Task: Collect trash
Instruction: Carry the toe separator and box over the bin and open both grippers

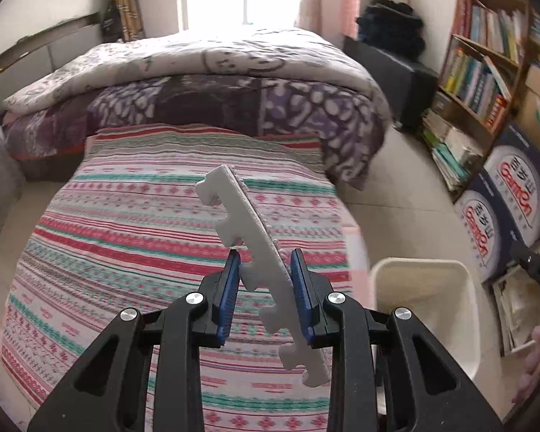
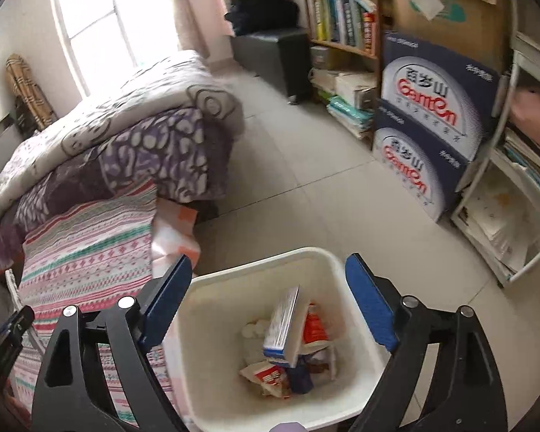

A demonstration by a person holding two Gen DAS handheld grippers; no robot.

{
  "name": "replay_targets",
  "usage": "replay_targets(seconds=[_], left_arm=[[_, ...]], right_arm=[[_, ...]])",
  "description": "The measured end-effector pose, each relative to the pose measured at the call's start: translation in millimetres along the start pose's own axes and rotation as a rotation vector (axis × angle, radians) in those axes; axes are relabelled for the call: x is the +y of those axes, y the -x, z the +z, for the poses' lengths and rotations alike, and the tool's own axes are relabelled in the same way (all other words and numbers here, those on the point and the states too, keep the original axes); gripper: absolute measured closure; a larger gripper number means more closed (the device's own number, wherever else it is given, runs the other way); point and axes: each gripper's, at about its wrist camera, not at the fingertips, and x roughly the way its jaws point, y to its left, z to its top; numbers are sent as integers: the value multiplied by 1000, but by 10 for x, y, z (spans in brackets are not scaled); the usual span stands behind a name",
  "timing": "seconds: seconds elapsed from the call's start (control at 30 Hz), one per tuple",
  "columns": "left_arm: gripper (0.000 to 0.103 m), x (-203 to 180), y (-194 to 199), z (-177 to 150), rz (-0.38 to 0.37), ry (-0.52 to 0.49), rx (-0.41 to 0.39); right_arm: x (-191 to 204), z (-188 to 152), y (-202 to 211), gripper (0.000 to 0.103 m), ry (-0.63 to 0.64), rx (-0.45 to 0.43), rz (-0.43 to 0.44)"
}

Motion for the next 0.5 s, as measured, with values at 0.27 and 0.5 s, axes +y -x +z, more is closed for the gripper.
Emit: replay_targets(seconds=[0.27, 0.5], left_arm=[[73, -530, -71, -118, -67, -78, 27], [73, -1016, -108, -265, -189, -151, 74]], right_arm=[[-362, 42, 121, 13, -49, -24, -33], [-585, 91, 328, 13, -76, -103, -69]])
